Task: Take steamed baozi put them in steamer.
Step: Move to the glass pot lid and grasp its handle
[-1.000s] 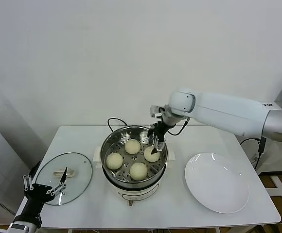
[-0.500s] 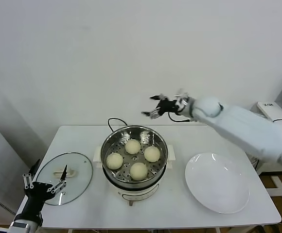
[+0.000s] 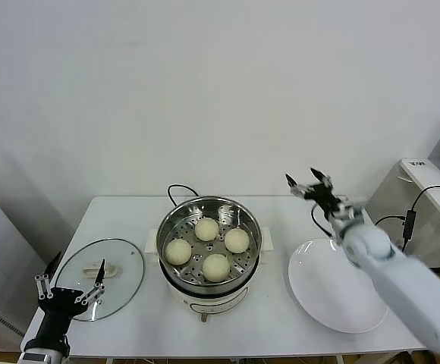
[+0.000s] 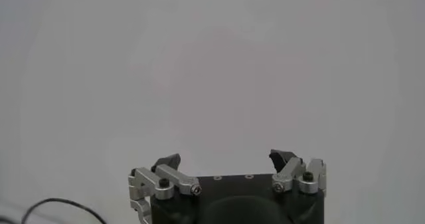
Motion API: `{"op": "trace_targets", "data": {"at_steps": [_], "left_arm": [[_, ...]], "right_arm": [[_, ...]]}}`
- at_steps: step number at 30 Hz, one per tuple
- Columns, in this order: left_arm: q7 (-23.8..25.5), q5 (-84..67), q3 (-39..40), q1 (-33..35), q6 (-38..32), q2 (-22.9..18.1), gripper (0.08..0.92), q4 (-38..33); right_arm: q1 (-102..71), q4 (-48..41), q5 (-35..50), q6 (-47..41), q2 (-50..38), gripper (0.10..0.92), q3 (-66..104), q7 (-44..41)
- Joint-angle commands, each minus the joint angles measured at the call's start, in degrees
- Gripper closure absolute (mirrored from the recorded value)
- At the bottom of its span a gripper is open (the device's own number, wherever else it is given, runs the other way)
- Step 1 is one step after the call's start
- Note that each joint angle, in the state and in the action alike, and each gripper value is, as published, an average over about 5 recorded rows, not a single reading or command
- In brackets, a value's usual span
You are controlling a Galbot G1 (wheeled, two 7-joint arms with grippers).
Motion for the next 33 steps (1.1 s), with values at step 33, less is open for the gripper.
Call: {"op": "trace_targets", "data": {"at_steps": [33], "left_arm": [[-23.5, 63.6, -1.8, -10.5, -23.0, 13.9, 0.177, 35.2]], "right_arm": [[-58.9, 29.1, -20.5, -2.6, 27.0, 0.203, 48.1, -7.9]]}}
